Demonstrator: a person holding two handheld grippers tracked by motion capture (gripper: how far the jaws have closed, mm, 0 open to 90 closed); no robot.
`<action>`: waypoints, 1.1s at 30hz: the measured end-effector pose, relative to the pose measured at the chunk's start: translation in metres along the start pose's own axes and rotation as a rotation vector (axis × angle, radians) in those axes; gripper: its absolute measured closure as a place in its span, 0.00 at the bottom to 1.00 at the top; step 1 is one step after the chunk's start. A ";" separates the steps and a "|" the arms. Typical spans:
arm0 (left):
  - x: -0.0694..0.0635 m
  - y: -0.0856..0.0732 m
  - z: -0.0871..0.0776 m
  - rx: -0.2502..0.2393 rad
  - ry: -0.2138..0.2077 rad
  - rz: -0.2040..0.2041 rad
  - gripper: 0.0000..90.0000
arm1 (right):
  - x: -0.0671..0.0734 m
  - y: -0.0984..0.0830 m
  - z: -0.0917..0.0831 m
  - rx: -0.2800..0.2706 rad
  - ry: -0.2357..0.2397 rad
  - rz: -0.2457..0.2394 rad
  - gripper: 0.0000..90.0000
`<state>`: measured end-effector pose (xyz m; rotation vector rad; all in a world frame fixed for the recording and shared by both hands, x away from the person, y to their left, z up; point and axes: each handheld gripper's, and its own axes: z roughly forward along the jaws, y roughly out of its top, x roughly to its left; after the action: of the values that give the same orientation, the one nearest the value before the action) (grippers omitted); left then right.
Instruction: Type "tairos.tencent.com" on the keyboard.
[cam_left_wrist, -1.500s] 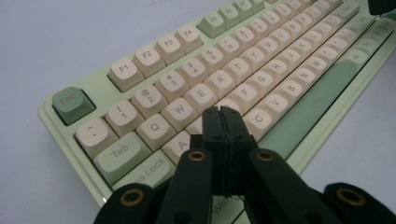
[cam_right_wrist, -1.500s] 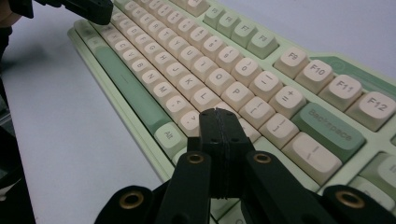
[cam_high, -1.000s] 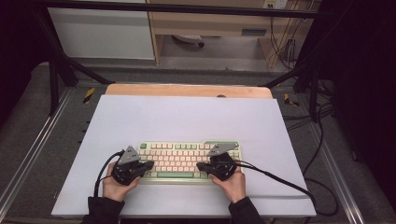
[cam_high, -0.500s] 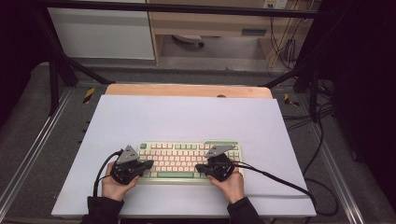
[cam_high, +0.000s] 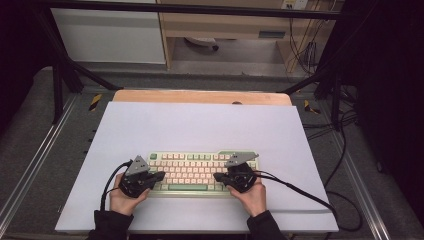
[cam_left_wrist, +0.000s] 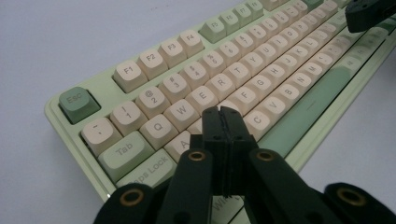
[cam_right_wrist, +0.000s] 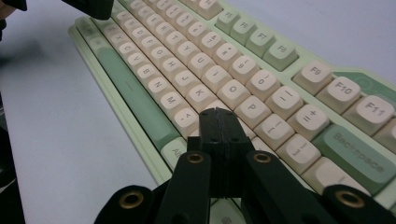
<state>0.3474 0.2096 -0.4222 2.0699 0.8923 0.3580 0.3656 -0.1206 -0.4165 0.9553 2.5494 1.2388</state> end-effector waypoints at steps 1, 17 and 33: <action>-0.001 0.000 0.000 0.001 -0.002 0.003 0.99 | -0.001 -0.001 -0.001 -0.003 -0.003 0.004 1.00; -0.013 0.008 0.009 -0.003 -0.011 0.017 1.00 | -0.008 -0.005 -0.010 -0.013 -0.012 0.017 1.00; -0.027 0.014 0.025 0.023 -0.031 0.046 1.00 | -0.007 -0.005 -0.010 -0.010 -0.009 0.021 1.00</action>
<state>0.3477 0.1705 -0.4247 2.1146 0.8350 0.3412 0.3648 -0.1337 -0.4146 0.9859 2.5305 1.2484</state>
